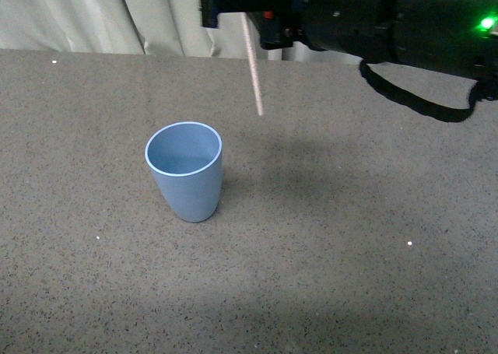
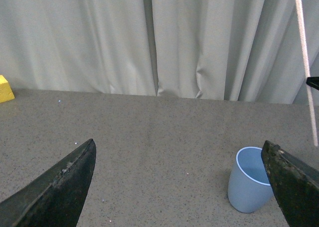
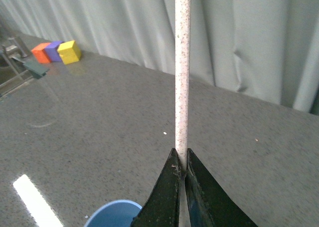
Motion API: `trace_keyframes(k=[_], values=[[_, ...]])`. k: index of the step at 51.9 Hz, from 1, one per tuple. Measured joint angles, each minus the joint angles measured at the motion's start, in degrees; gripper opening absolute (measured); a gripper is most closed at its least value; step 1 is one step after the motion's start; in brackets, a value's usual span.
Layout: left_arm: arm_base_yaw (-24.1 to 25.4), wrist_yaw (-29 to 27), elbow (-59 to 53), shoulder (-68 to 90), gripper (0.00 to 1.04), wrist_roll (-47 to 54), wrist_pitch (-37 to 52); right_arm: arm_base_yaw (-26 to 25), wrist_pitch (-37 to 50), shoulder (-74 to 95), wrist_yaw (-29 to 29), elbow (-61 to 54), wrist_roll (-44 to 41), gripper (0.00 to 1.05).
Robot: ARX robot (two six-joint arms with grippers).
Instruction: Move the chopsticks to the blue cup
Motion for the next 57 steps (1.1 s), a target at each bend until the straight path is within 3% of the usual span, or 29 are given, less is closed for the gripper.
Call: trace_keyframes(k=[16, 47, 57], values=[[0.00, 0.00, 0.00, 0.00, 0.98, 0.00, 0.00, 4.48, -0.07, 7.39, -2.43, 7.28, 0.74, 0.01], [0.00, 0.00, 0.00, 0.00, 0.98, 0.02, 0.00, 5.53, -2.36, 12.52, -2.49, 6.29, -3.13, 0.01], [0.00, 0.00, 0.00, 0.00, 0.98, 0.02, 0.00, 4.85, -2.16, 11.15, -5.27, 3.41, -2.58, 0.35]])
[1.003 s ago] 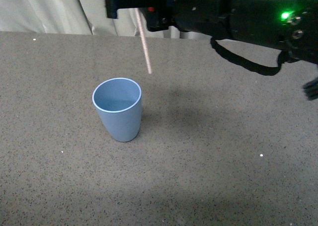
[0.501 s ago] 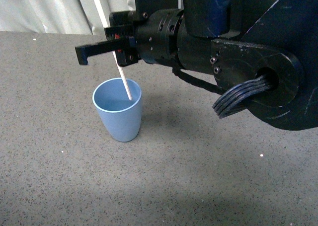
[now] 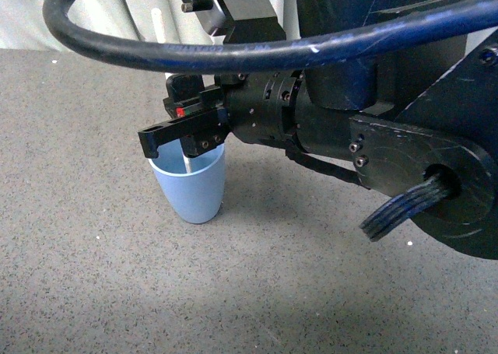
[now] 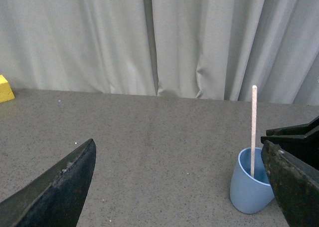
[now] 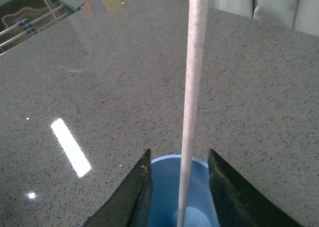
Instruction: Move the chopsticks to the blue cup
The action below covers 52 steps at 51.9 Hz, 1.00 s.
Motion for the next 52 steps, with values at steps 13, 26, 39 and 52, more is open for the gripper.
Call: trace_keyframes(k=[13, 26, 39, 52], values=[[0.00, 0.00, 0.00, 0.00, 0.98, -0.02, 0.00, -2.32, 2.16, -4.63, 2.14, -4.11, 1.75, 0.71], [0.00, -0.15, 0.00, 0.00, 0.98, -0.02, 0.00, -11.58, 0.63, -20.70, 21.33, -18.12, 0.96, 0.95], [0.00, 0.04, 0.00, -0.02, 0.98, -0.02, 0.00, -19.47, -2.19, -36.70, 28.96, -29.00, -2.69, 0.95], [0.00, 0.00, 0.00, 0.02, 0.98, 0.00, 0.00, -25.16, 7.91, -53.44, 27.36, -43.06, -4.96, 0.67]])
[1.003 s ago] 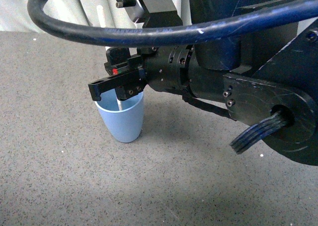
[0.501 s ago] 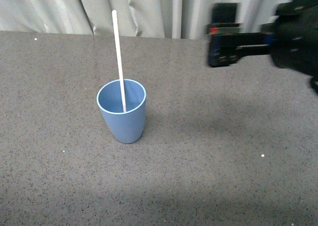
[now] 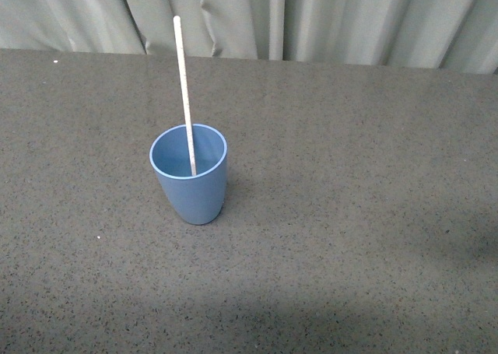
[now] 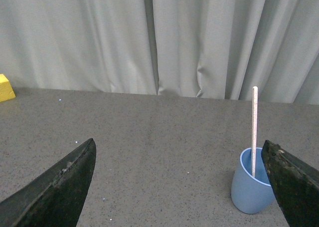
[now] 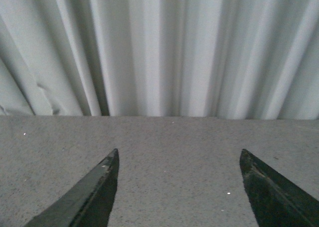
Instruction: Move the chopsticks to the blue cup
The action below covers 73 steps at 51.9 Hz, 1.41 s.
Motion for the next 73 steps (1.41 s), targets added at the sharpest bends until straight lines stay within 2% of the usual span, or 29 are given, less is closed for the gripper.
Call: trace_keyframes(k=[6, 12, 16, 49, 73], values=[[0.00, 0.07, 0.00, -0.02, 0.98, 0.00, 0.00, -2.05, 2.21, -3.67, -1.33, -4.44, -0.31, 0.42], [0.00, 0.00, 0.00, -0.02, 0.98, -0.02, 0.00, -3.28, -2.25, -9.09, -3.13, -6.73, -0.44, 0.18], [0.00, 0.02, 0.00, -0.02, 0.98, 0.00, 0.00, -7.08, -6.14, -14.60, -7.63, -7.65, -0.68, 0.00], [0.00, 0.04, 0.00, -0.02, 0.98, -0.02, 0.00, -8.28, -28.02, -39.15, -7.89, -9.51, -0.59, 0.01], [0.00, 0.02, 0.00, -0.02, 0.98, -0.02, 0.00, -8.28, -39.23, -50.75, -8.02, -9.53, -0.59, 0.01]])
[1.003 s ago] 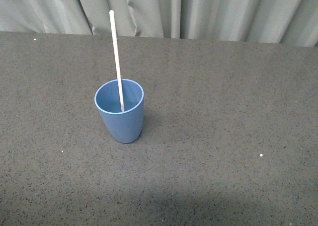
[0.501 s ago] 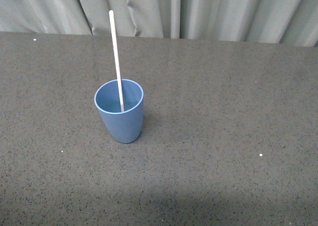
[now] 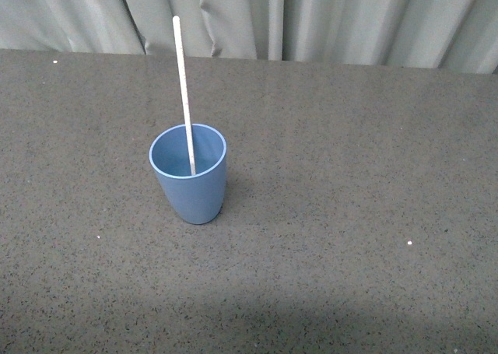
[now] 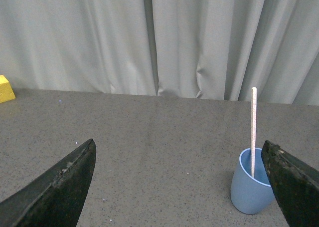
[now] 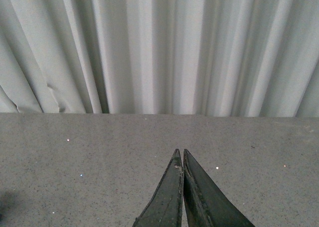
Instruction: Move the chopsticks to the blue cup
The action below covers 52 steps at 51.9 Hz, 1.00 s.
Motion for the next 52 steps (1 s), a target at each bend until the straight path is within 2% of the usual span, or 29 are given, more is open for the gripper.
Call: trace_keyframes(k=[19, 23, 27, 33, 39, 46, 52], values=[[0.00, 0.00, 0.00, 0.00, 0.98, 0.00, 0.00, 0.00, -5.05, -5.01, 0.02, 0.00, 0.00, 0.01], [0.00, 0.00, 0.00, -0.02, 0.98, 0.00, 0.00, 0.00, -14.01, -11.89, -0.02, 0.04, -0.04, 0.01], [0.00, 0.02, 0.00, -0.02, 0.98, 0.00, 0.00, 0.00, -14.78, -14.58, -0.02, 0.04, -0.04, 0.01], [0.00, 0.02, 0.02, 0.00, 0.98, 0.02, 0.00, 0.00, -15.02, -14.58, -0.02, 0.04, -0.09, 0.26], [0.00, 0.00, 0.00, -0.02, 0.98, 0.02, 0.00, 0.00, -15.02, -14.62, -0.02, 0.04, -0.09, 0.48], [0.00, 0.02, 0.00, -0.02, 0.98, 0.02, 0.00, 0.00, -15.02, -14.62, -0.02, 0.04, -0.09, 0.67], [0.00, 0.00, 0.00, -0.02, 0.98, 0.00, 0.00, 0.00, -15.02, -14.62, -0.02, 0.04, -0.09, 0.92]])
